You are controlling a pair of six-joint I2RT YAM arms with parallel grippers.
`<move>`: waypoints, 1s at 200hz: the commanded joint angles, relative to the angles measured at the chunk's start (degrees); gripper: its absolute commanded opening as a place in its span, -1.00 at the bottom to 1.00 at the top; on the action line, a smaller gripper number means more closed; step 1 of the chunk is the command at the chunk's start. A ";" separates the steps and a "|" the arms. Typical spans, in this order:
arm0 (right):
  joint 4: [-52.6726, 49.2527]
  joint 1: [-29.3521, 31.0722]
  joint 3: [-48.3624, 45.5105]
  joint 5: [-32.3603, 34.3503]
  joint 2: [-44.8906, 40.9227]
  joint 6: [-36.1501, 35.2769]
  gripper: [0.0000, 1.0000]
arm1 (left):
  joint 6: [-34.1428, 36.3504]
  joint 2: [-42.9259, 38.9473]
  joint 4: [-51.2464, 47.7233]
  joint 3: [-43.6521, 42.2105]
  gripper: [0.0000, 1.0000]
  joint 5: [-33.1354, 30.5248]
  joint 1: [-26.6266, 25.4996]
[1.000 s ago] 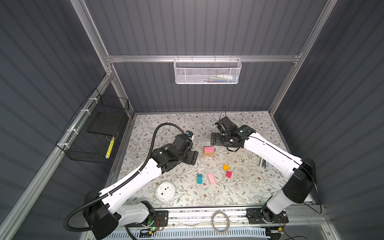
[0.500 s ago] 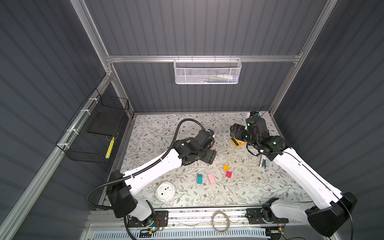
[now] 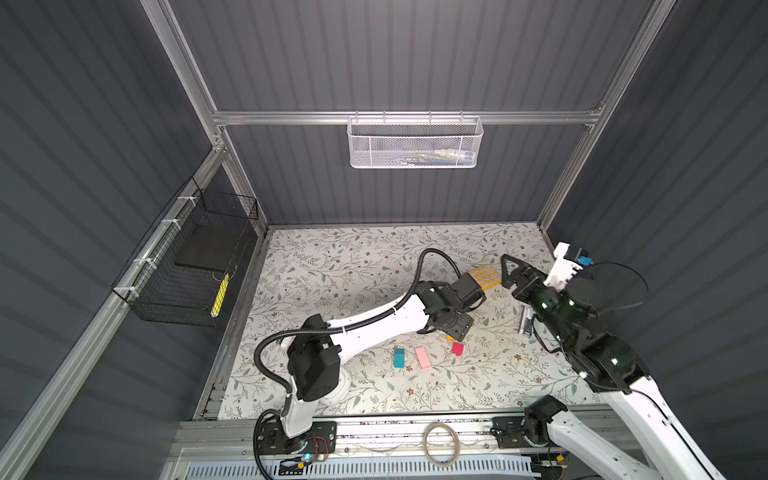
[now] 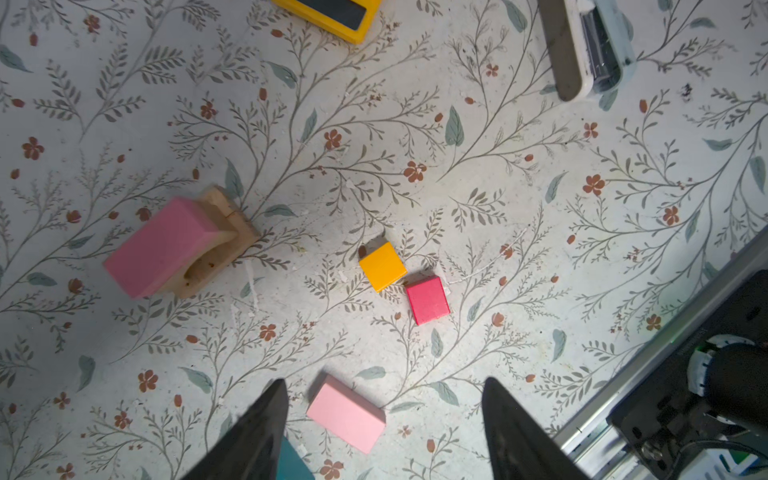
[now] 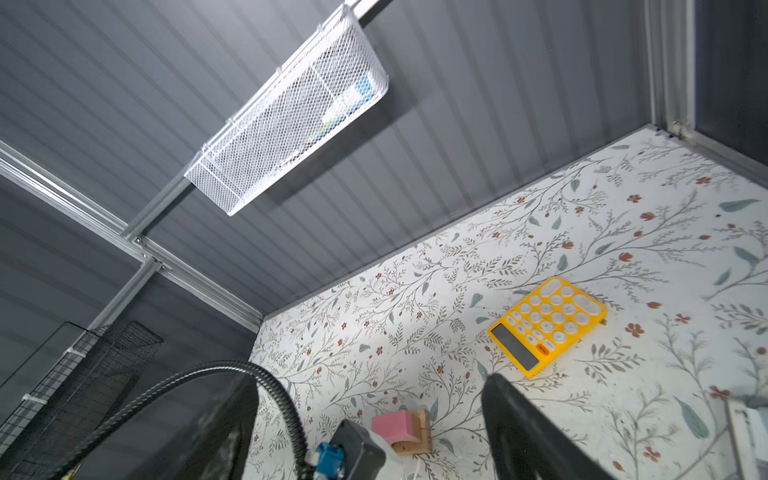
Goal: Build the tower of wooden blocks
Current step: 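Withdraw the right gripper while the left gripper moves over the yellow cube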
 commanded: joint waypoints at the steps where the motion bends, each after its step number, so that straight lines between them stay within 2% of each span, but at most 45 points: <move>1: -2.11 -0.26 -2.69 6.07 -5.28 1.09 0.69 | -2.85 3.65 -5.12 3.87 0.44 -0.74 -0.62; 28: -4.10 -0.23 -4.60 8.68 -11.32 1.36 0.66 | -5.72 8.33 -6.57 6.84 0.37 -0.62 -0.81; 59: -5.67 -0.21 -5.33 9.47 -14.34 1.25 0.64 | -9.13 12.84 -7.85 10.16 0.31 -1.37 -0.81; 115: -5.43 -0.23 -5.52 8.78 -13.62 0.86 0.64 | -15.26 18.95 -8.45 14.30 0.35 -1.71 -0.25; 153: -5.63 -0.19 -5.49 9.18 -13.09 0.31 0.64 | -19.44 19.84 -7.04 12.38 0.35 -0.39 2.14; 200: -5.88 -0.27 -5.64 10.11 -13.04 -0.10 0.64 | -20.71 20.39 -5.12 11.14 0.30 0.87 3.14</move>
